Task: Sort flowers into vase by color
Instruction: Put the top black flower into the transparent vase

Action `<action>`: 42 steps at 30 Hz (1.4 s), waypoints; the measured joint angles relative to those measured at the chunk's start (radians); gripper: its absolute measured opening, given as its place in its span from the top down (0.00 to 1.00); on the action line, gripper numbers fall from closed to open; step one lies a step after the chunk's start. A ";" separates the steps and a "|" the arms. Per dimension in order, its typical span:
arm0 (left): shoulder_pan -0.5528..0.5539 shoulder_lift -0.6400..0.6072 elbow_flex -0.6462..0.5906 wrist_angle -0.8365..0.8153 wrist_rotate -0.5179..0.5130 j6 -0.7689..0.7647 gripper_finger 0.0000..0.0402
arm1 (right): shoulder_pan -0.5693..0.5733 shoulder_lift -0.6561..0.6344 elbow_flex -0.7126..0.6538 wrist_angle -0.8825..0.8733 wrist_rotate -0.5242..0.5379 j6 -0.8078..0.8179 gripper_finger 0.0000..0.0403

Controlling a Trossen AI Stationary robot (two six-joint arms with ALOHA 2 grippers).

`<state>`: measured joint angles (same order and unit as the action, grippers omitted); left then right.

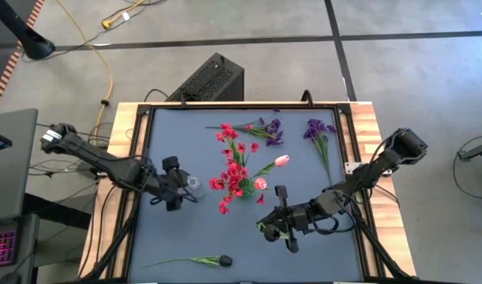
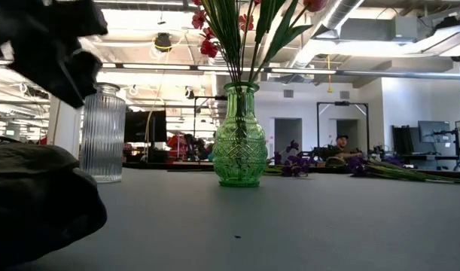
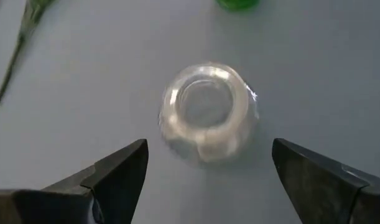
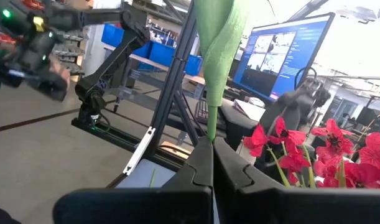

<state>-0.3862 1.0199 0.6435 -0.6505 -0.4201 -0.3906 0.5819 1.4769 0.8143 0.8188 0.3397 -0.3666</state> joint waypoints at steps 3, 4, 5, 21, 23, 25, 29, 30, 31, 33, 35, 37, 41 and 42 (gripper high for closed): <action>0.000 0.000 0.103 -0.179 0.023 -0.065 0.18 | 0.000 0.000 0.000 0.000 0.000 0.000 0.95; 0.000 0.000 0.135 -0.226 0.028 -0.078 0.18 | 0.000 0.000 0.000 0.000 0.000 0.000 0.95; 0.000 0.000 0.166 -0.262 0.032 -0.089 0.18 | 0.000 0.000 0.000 0.000 0.000 -0.001 0.95; -0.111 -0.014 0.334 -0.055 -0.014 0.118 0.18 | 0.000 0.000 0.000 -0.028 -0.001 0.049 0.95; -0.143 0.001 0.334 0.027 0.027 0.160 0.18 | 0.000 0.000 0.000 -0.029 -0.002 0.067 0.95; -0.183 0.015 0.324 0.130 0.062 0.209 0.18 | 0.000 0.000 0.000 -0.034 -0.007 0.089 0.95; -0.241 0.051 0.248 0.445 0.123 0.329 0.19 | 0.000 0.000 0.000 -0.037 -0.058 0.139 0.95; -0.249 0.062 0.224 0.518 0.132 0.347 0.19 | 0.000 0.000 0.000 -0.034 -0.074 0.152 0.95; -0.254 0.076 0.202 0.593 0.135 0.362 0.20 | 0.000 0.000 0.000 -0.034 -0.080 0.163 0.95; -0.257 0.108 0.162 0.740 0.146 0.387 0.21 | 0.000 0.000 0.000 -0.033 -0.081 0.186 0.95; -0.257 0.151 0.130 0.853 0.150 0.386 0.22 | 0.000 0.007 0.000 -0.017 -0.081 0.211 0.95; -0.257 0.207 0.111 0.928 0.157 0.385 0.23 | 0.000 0.027 0.000 0.020 -0.081 0.226 0.95; -0.257 0.322 0.107 1.014 0.153 0.378 0.23 | 0.000 0.109 0.000 0.127 -0.081 0.229 0.95; -0.257 0.353 0.107 1.046 0.149 0.371 0.23 | 0.000 0.132 0.001 0.156 -0.081 0.229 0.95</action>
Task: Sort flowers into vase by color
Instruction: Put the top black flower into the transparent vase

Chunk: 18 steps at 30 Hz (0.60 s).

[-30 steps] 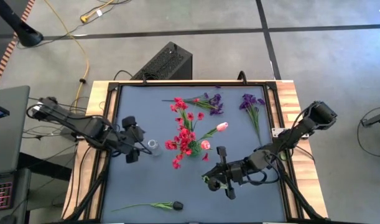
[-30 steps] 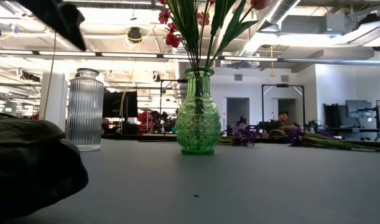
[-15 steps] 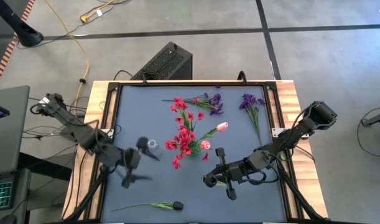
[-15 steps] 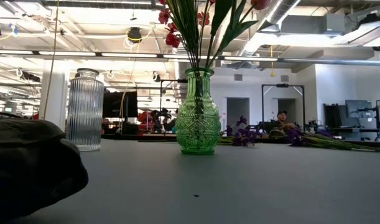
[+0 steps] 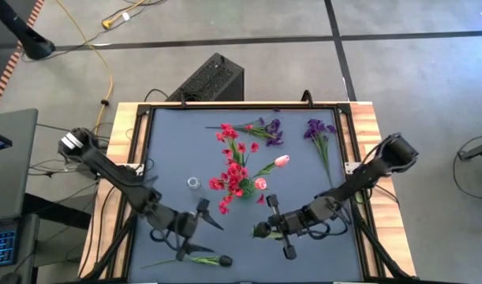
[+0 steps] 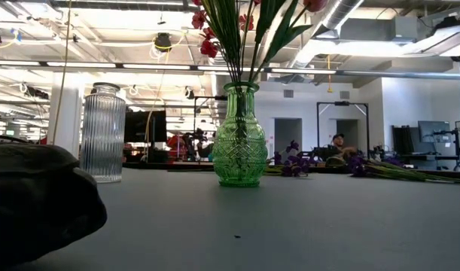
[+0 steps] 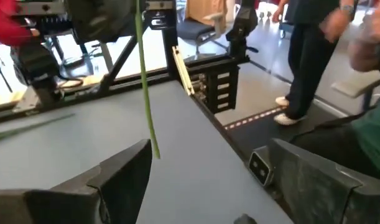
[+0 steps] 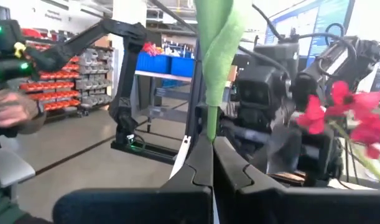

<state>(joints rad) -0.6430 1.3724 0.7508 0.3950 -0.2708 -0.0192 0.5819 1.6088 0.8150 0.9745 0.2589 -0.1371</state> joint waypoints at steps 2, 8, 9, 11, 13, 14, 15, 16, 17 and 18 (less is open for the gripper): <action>0.000 0.055 0.001 0.047 -0.007 -0.005 0.23 | 0.000 0.043 0.021 0.033 0.001 -0.001 0.95; 0.000 0.178 0.001 0.166 -0.094 -0.023 0.23 | 0.019 0.133 0.119 0.019 0.001 -0.019 0.95; 0.000 0.189 0.001 0.172 -0.111 -0.025 0.23 | 0.022 0.146 0.135 0.022 0.001 -0.027 0.95; 0.000 0.210 0.001 0.197 -0.118 -0.027 0.23 | 0.030 0.165 0.152 0.022 0.002 -0.047 0.95; 0.000 0.219 0.001 0.208 -0.116 -0.028 0.23 | 0.034 0.190 0.174 0.022 0.005 -0.052 0.95; -0.002 0.219 0.001 0.206 -0.116 -0.030 0.23 | 0.034 0.200 0.180 0.022 0.014 -0.052 0.95; -0.002 0.218 0.001 0.207 -0.116 -0.039 0.23 | 0.034 0.210 0.188 0.018 0.029 -0.052 0.95; -0.003 0.218 0.002 0.207 -0.120 -0.047 0.23 | 0.033 0.224 0.200 0.023 0.037 -0.052 0.95; -0.003 0.218 0.002 0.209 -0.121 -0.052 0.23 | 0.031 0.234 0.209 0.025 0.043 -0.053 0.95; -0.003 0.218 0.001 0.215 -0.120 -0.052 0.23 | 0.030 0.245 0.217 0.022 0.056 -0.055 0.95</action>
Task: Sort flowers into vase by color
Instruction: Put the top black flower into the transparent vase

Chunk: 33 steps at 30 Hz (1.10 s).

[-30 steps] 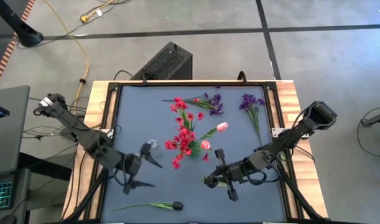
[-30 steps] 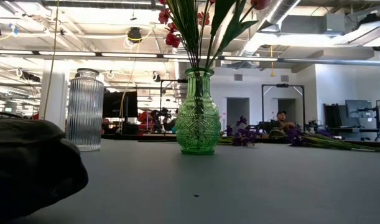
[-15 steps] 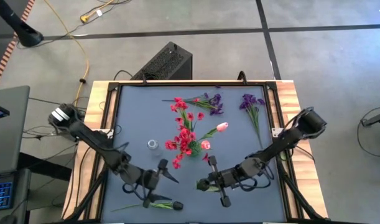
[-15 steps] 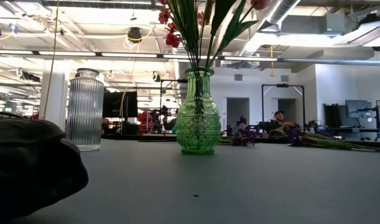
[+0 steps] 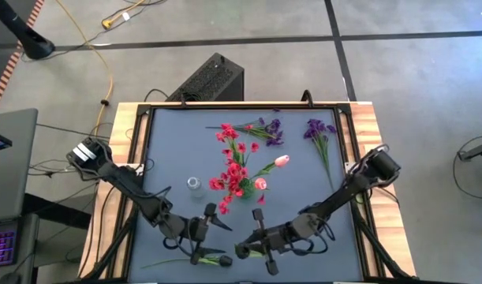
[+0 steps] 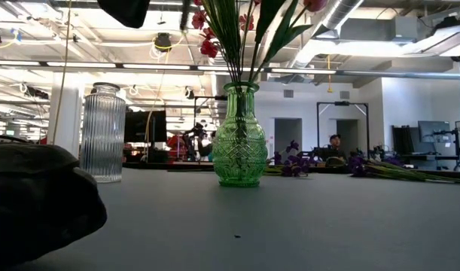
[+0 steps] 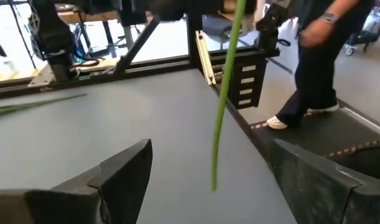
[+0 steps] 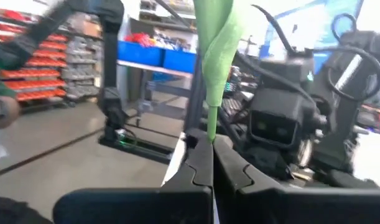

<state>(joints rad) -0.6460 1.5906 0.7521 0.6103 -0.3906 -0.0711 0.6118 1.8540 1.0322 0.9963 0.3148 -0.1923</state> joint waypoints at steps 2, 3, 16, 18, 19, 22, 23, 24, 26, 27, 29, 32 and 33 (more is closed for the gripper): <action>0.001 0.000 0.000 0.021 0.026 0.003 0.23 | -0.011 0.019 0.022 -0.002 0.021 0.000 0.95; 0.002 0.000 0.000 0.029 0.043 0.002 0.23 | -0.015 0.023 0.025 -0.004 0.028 0.000 0.95; 0.001 0.000 0.002 0.117 0.072 0.017 0.23 | -0.046 0.051 0.058 0.009 0.036 -0.015 0.95; 0.002 0.000 0.002 0.124 0.072 0.024 0.23 | -0.046 0.051 0.059 0.015 0.036 -0.015 0.95; 0.002 0.000 0.002 0.125 0.073 0.025 0.23 | -0.046 0.051 0.059 0.016 0.036 -0.015 0.95; 0.002 0.000 0.002 0.124 0.081 0.024 0.24 | -0.049 0.051 0.059 0.012 0.036 -0.016 0.95; 0.002 0.000 0.002 0.125 0.081 0.024 0.25 | -0.051 0.051 0.059 0.010 0.036 -0.016 0.95; 0.002 0.000 0.002 0.126 0.081 0.024 0.26 | -0.052 0.051 0.059 0.010 0.036 -0.017 0.95; 0.002 0.000 0.001 0.125 0.081 0.025 0.30 | -0.057 0.051 0.059 0.008 0.036 -0.018 0.95; 0.002 0.000 0.002 0.125 0.081 0.025 0.33 | -0.059 0.051 0.059 0.007 0.036 -0.018 0.95; 0.002 0.000 0.002 0.126 0.075 0.025 0.39 | -0.065 0.051 0.059 0.008 0.036 -0.018 0.95; 0.002 0.000 0.001 0.125 0.063 0.026 0.47 | -0.073 0.051 0.059 0.008 0.035 -0.018 0.95; 0.002 0.000 0.002 0.125 0.062 0.026 0.50 | -0.075 0.051 0.059 0.008 0.035 -0.018 0.95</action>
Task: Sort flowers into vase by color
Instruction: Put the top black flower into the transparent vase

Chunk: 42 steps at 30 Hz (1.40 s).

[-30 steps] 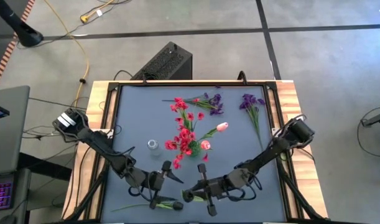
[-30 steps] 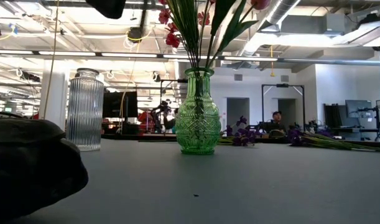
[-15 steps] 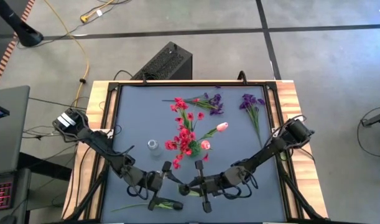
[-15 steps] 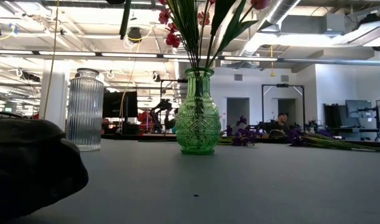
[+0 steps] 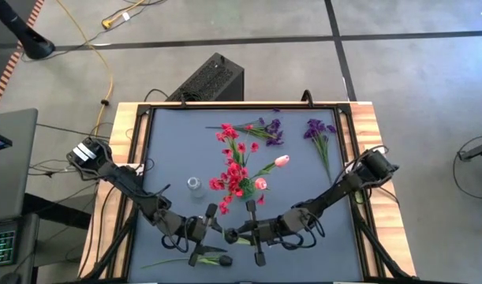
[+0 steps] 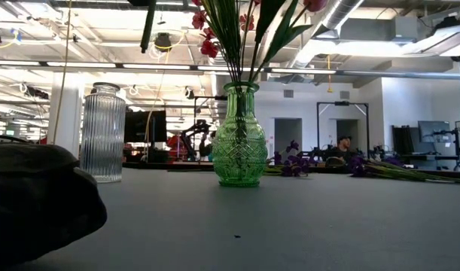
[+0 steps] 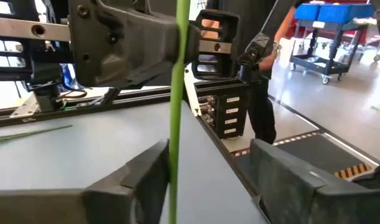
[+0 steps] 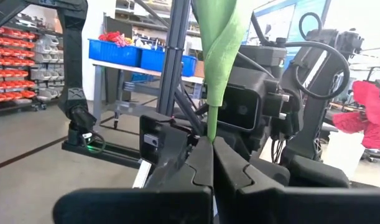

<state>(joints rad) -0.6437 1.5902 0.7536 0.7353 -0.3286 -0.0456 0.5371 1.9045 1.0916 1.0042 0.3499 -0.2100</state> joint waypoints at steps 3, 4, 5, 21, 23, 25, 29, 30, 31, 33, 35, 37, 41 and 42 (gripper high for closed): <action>0.002 0.000 0.000 -0.002 -0.001 0.000 0.59 | -0.003 0.000 0.000 0.000 -0.003 0.001 0.95; 0.003 0.000 0.000 -0.002 -0.001 0.001 0.62 | -0.003 0.000 0.000 0.000 -0.006 0.001 0.95; 0.004 0.000 0.000 -0.003 -0.001 0.003 0.66 | -0.002 0.000 0.000 0.000 -0.007 0.001 0.95; 0.008 0.000 0.000 -0.003 -0.076 0.026 0.99 | 0.020 -0.002 0.000 -0.006 -0.007 0.018 0.84; 0.008 0.000 0.000 0.000 -0.077 0.026 1.00 | 0.021 -0.002 0.000 -0.008 -0.005 0.019 0.77; 0.008 -0.002 0.000 0.009 -0.077 0.026 1.00 | 0.025 -0.006 0.000 -0.017 0.022 0.019 0.69; 0.009 -0.030 -0.002 -0.001 -0.078 0.063 1.00 | 0.038 -0.019 0.000 -0.067 0.108 0.018 0.50; 0.009 -0.046 -0.002 -0.014 -0.080 0.071 1.00 | 0.041 -0.024 0.000 -0.086 0.122 0.019 0.45; 0.008 -0.069 -0.002 -0.039 -0.081 0.079 1.00 | 0.046 -0.031 0.000 -0.110 0.133 0.018 0.41; 0.006 -0.127 -0.002 -0.102 -0.093 0.098 1.00 | 0.061 -0.042 0.000 -0.160 0.157 0.022 0.35; 0.002 -0.197 -0.002 -0.184 -0.113 0.120 1.00 | 0.075 -0.047 0.000 -0.193 0.170 0.026 0.31; -0.002 -0.272 -0.002 -0.254 -0.122 0.143 1.00 | 0.088 -0.047 0.000 -0.205 0.175 0.026 0.30; -0.011 -0.422 -0.013 -0.354 -0.111 0.178 1.00 | 0.104 -0.047 0.000 -0.225 0.175 0.027 0.29; -0.011 -0.457 -0.021 -0.367 -0.100 0.186 1.00 | 0.107 -0.047 0.000 -0.227 0.175 0.027 0.29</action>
<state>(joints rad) -0.6548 1.1330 0.7322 0.3679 -0.4289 0.1402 0.6441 1.8572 1.0912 0.7768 0.5251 -0.1833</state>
